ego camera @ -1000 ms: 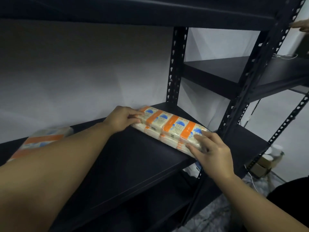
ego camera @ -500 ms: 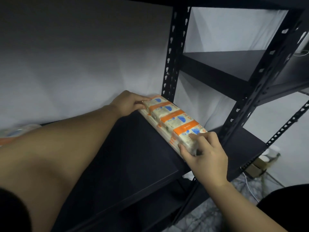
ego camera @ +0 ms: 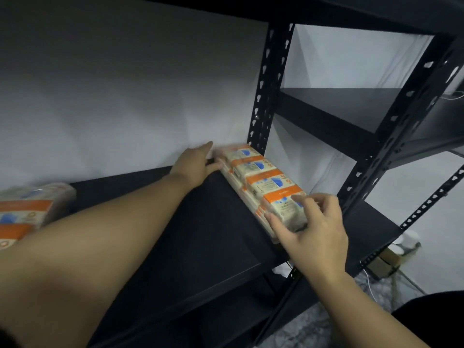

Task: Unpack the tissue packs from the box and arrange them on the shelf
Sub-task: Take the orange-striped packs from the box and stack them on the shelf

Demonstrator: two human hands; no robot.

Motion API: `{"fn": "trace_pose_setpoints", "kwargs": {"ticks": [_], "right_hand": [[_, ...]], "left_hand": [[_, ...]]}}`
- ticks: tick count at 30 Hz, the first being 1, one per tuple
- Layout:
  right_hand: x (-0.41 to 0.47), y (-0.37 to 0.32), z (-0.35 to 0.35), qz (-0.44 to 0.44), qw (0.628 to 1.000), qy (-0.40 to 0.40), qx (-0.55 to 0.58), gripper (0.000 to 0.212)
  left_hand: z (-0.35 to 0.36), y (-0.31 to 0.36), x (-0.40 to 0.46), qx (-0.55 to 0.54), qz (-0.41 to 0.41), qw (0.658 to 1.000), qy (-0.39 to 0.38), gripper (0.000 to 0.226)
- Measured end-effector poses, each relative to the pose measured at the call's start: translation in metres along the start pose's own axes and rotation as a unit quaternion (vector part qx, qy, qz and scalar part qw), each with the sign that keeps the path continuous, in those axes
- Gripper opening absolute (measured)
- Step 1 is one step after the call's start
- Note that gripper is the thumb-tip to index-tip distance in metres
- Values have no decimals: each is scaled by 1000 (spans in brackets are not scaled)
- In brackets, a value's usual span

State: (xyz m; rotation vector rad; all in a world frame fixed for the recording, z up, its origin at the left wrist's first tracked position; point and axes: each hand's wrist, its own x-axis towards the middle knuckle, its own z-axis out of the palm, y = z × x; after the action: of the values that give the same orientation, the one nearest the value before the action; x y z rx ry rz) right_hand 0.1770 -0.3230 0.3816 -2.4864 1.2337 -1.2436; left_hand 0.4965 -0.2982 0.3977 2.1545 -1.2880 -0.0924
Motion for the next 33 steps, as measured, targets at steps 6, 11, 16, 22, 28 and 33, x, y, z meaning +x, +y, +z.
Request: {"fn": "trace_pose_setpoints", "kwargs": {"ticks": [6,11,16,22,28,33], "right_hand": [[69,-27,-1,-69,994,-83,16,43],[119,-34,41,-11,963,-269,-17,55],[131,-34,62,9,956,-293,-15,56],[130,-32,63,18,957,-291,1,58],[132,-35,53,15,949,-314,8,57],[124,-25,30,27,951,-307,11,53]], "left_hand": [[19,16,-50,-45,-18,998,-27,71],[34,24,-57,-103,-32,994,-27,70],[38,28,-53,-108,-39,993,-22,74],[39,31,-56,-94,-37,994,-38,73],[34,35,-59,-85,-41,994,-51,74],[33,44,-78,-91,-31,993,-68,79]]}}
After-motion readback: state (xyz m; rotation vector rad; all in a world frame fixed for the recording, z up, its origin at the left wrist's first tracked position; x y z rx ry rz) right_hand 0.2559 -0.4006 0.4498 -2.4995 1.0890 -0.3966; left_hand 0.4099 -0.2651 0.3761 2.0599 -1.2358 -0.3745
